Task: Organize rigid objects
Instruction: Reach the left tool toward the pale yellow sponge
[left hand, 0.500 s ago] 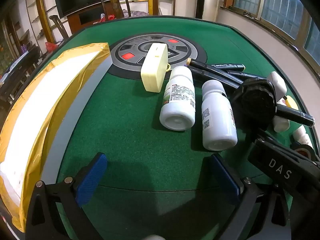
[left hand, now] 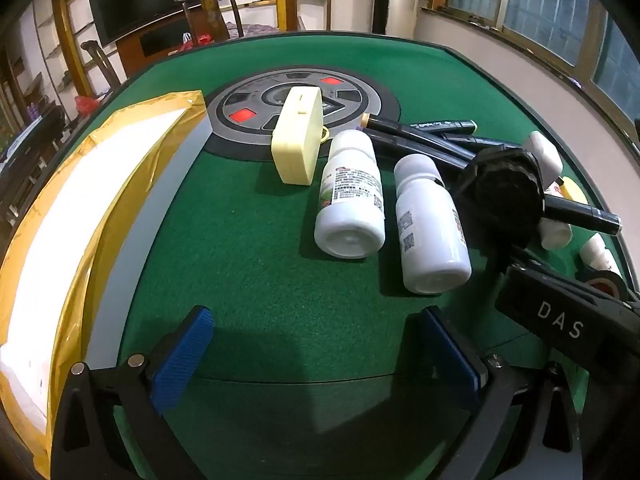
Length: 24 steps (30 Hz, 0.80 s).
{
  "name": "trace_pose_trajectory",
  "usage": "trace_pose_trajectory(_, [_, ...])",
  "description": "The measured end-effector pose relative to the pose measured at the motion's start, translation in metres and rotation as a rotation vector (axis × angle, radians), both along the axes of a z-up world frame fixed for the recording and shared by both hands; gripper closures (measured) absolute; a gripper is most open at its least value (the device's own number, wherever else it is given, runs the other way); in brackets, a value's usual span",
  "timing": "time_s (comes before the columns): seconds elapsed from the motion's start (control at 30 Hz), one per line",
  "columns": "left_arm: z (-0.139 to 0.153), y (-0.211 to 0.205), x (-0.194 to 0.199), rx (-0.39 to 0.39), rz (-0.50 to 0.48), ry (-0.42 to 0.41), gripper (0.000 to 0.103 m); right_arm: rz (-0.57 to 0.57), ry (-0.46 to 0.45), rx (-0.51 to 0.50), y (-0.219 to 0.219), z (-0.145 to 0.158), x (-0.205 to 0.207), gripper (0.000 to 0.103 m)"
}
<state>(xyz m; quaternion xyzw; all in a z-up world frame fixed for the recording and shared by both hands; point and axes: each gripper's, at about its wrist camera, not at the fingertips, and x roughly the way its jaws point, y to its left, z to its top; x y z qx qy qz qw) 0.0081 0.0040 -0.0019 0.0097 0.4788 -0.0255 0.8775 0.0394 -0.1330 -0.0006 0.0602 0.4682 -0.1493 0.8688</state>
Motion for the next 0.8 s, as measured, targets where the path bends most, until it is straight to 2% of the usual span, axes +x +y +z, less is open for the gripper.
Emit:
trace_pose_trajectory(0.57, [-0.001,-0.002,-0.002,0.000,0.017,-0.002,0.000,-0.008,0.023,0.000,0.000,-0.001,0.001,0.000])
trace_pose_trajectory(0.73, [0.000,-0.003,-0.005,0.001,0.023,-0.002,0.000,-0.017,-0.096,-0.003,-0.003,0.022,-0.029,0.000])
trace_pose_trajectory(0.8, [0.000,-0.003,-0.005,-0.001,0.024,-0.002,0.000,-0.015,-0.177,-0.012,-0.005,0.032,-0.047,0.000])
